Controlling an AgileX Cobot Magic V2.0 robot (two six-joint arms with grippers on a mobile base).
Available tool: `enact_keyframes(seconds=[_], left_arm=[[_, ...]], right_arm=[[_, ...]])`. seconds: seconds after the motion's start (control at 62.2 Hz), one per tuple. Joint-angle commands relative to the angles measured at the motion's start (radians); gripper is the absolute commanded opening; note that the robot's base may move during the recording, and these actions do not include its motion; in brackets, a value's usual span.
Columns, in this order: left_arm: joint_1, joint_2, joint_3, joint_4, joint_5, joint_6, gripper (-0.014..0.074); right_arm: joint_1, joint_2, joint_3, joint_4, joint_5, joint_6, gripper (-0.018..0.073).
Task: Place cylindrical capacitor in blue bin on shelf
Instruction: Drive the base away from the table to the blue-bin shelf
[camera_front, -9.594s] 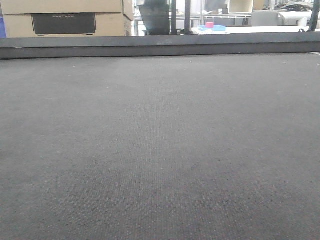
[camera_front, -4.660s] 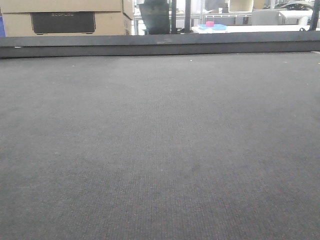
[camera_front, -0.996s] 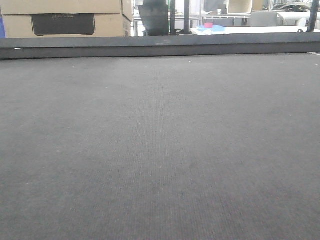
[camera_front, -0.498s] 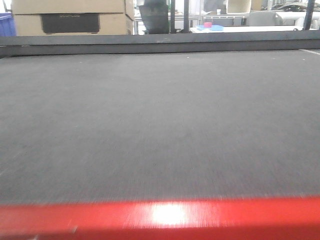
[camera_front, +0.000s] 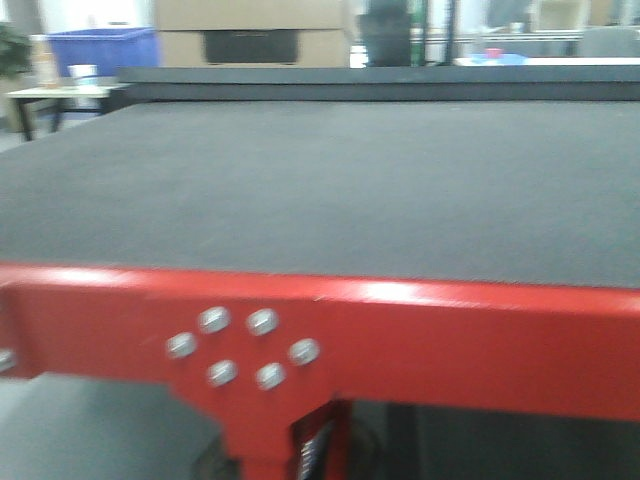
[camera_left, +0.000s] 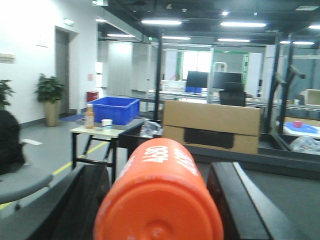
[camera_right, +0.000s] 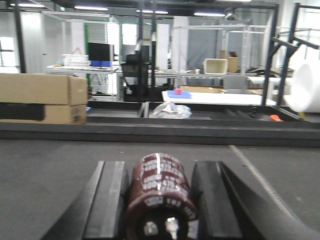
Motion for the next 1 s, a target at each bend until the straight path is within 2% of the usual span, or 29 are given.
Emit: enact_keyframes(seconds=[0.0,0.98], left_arm=[[0.000,-0.004,0.000,-0.006,-0.023,-0.001,-0.0111],[0.000,-0.004,0.000,-0.006,-0.023,-0.001,-0.0111]], right_arm=[[-0.002,-0.004,0.000,-0.002,-0.033,-0.004,-0.0162],[-0.002,-0.004,0.000,-0.002,-0.035,-0.004,-0.0162]])
